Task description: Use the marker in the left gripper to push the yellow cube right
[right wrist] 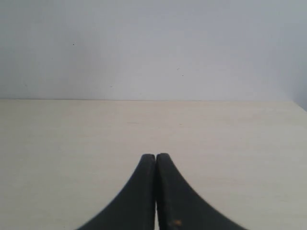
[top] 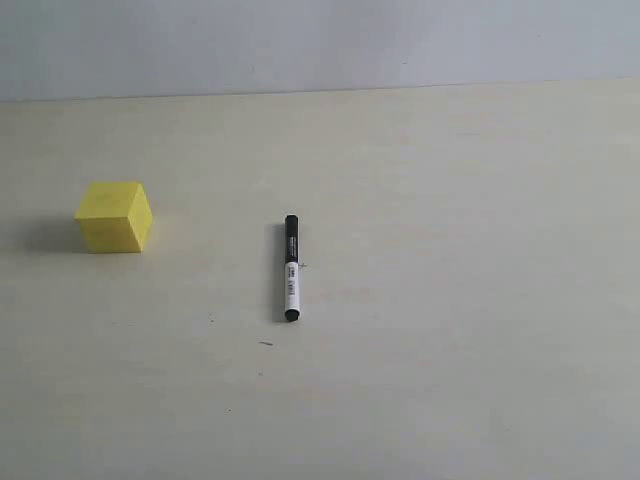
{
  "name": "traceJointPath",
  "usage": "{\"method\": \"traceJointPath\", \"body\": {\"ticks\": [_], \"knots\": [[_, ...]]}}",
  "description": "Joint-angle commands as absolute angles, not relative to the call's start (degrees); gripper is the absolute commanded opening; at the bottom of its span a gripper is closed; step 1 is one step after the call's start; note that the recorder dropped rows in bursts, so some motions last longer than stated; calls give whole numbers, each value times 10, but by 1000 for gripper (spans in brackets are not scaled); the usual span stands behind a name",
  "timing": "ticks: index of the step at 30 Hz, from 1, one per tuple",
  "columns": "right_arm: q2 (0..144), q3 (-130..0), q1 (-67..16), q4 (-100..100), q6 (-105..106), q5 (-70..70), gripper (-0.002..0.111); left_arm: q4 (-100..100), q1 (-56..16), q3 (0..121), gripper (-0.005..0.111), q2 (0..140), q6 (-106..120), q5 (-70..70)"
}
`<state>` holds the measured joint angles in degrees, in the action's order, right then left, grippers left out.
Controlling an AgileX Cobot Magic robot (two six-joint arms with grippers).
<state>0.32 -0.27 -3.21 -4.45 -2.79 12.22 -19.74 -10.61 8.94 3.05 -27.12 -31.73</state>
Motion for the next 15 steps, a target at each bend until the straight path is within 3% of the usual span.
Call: {"method": "traceJointPath", "body": {"ticks": [1,11,15], "knots": [[0,0,-29,-45,-30,114,0,-188,-106,249,0,166,-167,-164],[0,0,-29,-45,-30,114,0,-186,-110,543,0,635,-33,427],[0,0,-29,-45,-30,114,0,-195,-145,616,0,785,-33,547]]}}
